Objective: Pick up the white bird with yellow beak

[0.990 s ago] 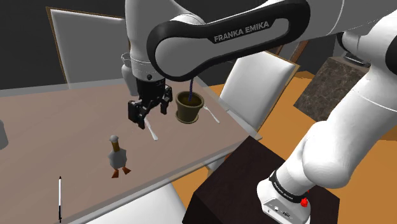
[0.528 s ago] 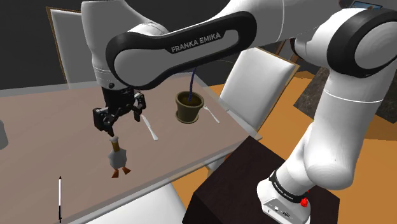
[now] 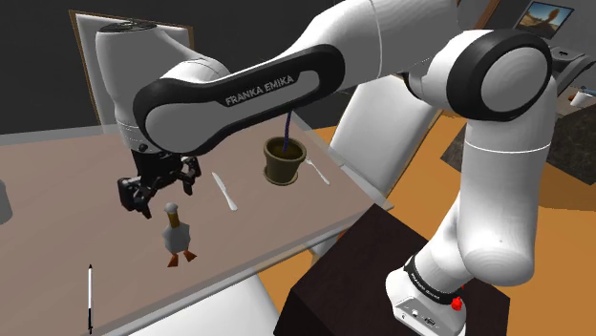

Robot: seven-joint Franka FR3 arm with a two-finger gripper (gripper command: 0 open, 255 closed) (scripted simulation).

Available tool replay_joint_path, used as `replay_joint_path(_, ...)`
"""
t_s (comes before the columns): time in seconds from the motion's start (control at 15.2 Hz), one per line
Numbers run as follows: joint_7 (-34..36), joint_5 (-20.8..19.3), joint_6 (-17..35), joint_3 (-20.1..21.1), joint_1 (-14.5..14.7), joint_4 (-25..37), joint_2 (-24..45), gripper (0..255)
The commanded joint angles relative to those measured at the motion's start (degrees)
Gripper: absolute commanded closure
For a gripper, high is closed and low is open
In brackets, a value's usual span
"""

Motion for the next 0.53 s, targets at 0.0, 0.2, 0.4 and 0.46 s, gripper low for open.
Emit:
replay_joint_path(0.0,0.23,-0.35,1.22,-0.18,0.12,-0.63,0.62,0)
replay_joint_path(0.2,0.38,-0.62,2.20,-0.33,0.20,-1.16,1.12,0)
replay_joint_path(0.4,0.48,-0.68,2.38,-0.35,0.26,-1.28,1.20,255)
replay_joint_path(0.46,0.48,-0.68,2.40,-0.35,0.26,-1.29,1.21,255)
